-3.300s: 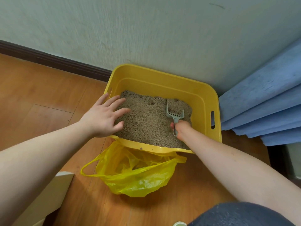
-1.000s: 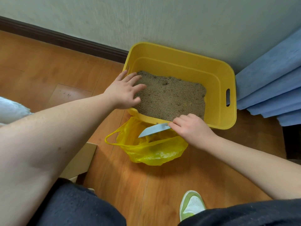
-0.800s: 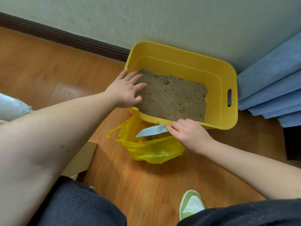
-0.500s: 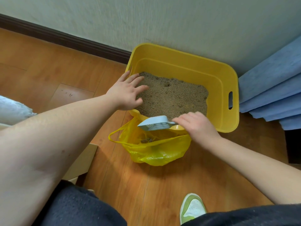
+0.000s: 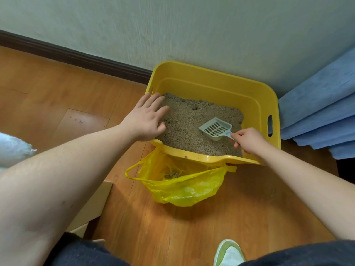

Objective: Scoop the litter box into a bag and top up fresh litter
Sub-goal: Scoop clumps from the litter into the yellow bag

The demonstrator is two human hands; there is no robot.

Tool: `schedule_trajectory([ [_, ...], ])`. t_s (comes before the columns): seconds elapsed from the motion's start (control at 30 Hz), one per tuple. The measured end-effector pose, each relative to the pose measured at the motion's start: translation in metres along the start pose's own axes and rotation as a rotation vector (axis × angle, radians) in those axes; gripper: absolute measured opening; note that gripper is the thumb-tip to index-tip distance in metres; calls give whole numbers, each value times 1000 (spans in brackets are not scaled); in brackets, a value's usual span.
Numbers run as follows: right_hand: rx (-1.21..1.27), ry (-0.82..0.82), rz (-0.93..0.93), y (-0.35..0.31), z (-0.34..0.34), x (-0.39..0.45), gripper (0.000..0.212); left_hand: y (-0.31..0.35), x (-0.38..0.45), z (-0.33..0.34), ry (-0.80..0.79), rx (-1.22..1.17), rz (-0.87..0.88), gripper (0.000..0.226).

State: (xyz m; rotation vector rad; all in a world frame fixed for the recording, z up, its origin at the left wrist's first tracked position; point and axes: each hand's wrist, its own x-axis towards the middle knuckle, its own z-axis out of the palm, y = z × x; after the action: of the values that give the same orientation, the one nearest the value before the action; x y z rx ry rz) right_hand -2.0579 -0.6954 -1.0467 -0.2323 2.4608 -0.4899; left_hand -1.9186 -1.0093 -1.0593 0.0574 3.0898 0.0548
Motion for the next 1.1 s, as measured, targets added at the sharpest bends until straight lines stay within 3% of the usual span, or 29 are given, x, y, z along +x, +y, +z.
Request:
schedule_trajectory([
  [0.4, -16, 46, 79, -57, 24, 67, 28, 0, -2, 3, 7, -95, -75, 72],
  [0.77, 120, 64, 19, -54, 55, 79, 24, 1, -1, 2, 0, -124, -77, 73],
  [0.9, 191, 71, 66, -62, 68, 79, 33, 1, -1, 3, 19, -126, -69, 69],
  [1.1, 646, -101, 239, -112, 88, 74, 31, 1, -2, 2, 10, -115, -74, 69],
])
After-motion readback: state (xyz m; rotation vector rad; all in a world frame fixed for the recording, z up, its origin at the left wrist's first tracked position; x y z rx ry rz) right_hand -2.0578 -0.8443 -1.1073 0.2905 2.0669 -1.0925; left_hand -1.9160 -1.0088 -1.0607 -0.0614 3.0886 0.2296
